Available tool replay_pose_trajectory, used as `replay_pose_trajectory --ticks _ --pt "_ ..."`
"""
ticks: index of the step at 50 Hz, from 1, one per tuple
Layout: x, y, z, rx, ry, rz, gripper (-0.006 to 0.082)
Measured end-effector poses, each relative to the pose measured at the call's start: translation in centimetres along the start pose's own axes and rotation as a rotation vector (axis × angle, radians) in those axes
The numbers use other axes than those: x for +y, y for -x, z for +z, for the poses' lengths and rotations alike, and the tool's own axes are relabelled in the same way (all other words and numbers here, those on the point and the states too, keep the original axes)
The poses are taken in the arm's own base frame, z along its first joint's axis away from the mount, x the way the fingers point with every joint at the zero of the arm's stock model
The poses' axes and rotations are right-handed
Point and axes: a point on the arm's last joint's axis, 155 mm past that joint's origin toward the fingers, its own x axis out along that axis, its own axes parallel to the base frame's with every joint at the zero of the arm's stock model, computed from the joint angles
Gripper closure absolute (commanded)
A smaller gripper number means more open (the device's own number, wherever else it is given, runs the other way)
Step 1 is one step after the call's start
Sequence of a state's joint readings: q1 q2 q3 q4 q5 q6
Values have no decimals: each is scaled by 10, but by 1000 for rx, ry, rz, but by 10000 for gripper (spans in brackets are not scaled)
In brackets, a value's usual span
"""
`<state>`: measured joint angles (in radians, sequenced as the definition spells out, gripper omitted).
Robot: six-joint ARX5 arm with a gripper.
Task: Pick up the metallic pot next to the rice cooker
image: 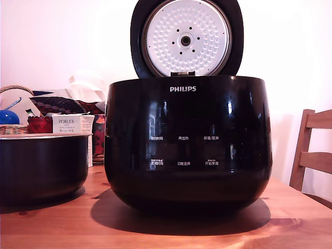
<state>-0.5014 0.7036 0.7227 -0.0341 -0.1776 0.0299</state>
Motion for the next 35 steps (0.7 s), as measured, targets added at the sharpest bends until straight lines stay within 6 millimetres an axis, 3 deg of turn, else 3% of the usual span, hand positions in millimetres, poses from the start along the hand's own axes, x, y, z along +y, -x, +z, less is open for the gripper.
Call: replay_pose_trajectory --ticks 12,17,20,26,35 --pt "21 0 -8 41 -259 66 790" --pt "20 0 -18 80 -315 52 790" --pt "17 1 -27 113 -447 20 790" --pt "11 5 -55 216 -663 -62 790" --pt "-3 27 -113 421 -729 -235 790"
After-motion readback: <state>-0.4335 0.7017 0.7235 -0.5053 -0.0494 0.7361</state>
